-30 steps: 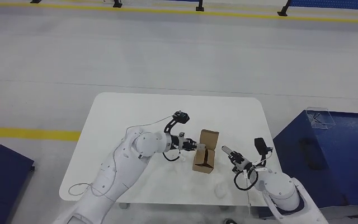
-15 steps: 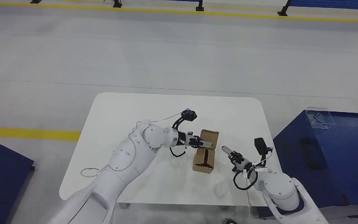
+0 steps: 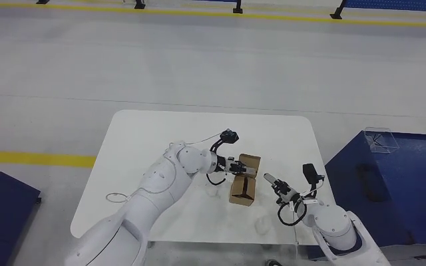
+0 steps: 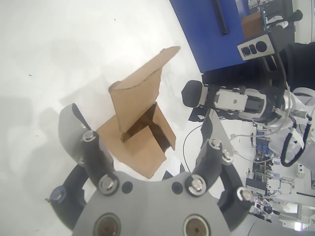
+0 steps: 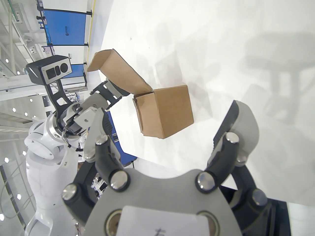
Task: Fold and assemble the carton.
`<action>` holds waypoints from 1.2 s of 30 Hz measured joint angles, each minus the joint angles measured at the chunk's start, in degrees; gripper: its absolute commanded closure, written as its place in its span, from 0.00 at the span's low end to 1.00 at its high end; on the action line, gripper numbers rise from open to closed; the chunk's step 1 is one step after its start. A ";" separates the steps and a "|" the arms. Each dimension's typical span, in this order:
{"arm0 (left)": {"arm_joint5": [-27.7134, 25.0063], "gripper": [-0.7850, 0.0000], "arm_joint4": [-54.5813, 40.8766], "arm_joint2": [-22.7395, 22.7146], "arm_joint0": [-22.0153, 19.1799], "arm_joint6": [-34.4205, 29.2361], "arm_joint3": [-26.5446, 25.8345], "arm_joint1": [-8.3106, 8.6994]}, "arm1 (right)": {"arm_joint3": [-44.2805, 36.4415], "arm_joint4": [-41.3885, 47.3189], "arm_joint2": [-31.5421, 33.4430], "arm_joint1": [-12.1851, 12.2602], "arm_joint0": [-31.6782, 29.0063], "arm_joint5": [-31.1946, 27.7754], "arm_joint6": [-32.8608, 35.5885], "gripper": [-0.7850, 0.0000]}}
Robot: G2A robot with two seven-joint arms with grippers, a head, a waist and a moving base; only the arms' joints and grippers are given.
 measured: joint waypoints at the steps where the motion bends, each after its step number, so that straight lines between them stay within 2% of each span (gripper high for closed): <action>1: 0.56 0.16 0.49 0.29 -0.08 0.57 0.17 -0.29 | 0.00 0.00 0.00 0.00 0.00 0.00 0.00 0.00; 3: 0.74 0.19 0.76 0.65 -0.12 1.20 0.79 -0.87 | 0.00 0.00 0.00 0.00 0.00 0.00 0.00 0.00; 4: 0.55 0.47 0.54 0.66 -0.16 1.21 1.20 -1.08 | 0.00 0.00 0.00 0.00 0.00 0.00 0.00 0.00; 9: -0.73 0.57 0.25 0.76 -0.74 1.21 3.41 -2.05 | 0.00 0.00 0.00 0.00 0.00 0.00 0.00 0.00; 18: -2.09 0.60 1.04 0.53 -1.38 2.26 5.60 -2.83 | 0.00 0.00 0.00 0.00 0.00 0.00 0.00 0.00; 22: -2.90 0.75 1.08 0.08 -1.54 2.66 6.07 -2.85 | 0.00 0.00 0.00 0.00 0.00 0.00 0.00 0.00; 24: -3.05 0.89 1.34 -0.07 -1.60 2.85 6.13 -2.84 | 0.00 0.00 0.00 0.00 0.00 0.00 0.00 0.00; 25: -3.12 1.00 1.46 -0.12 -1.58 2.93 6.07 -2.84 | 0.00 0.00 0.00 0.00 0.00 0.00 0.00 0.00; 36: -4.11 1.00 2.83 -0.94 -1.04 4.29 4.73 -2.61 | 0.00 0.00 0.00 0.00 0.00 0.00 0.00 0.00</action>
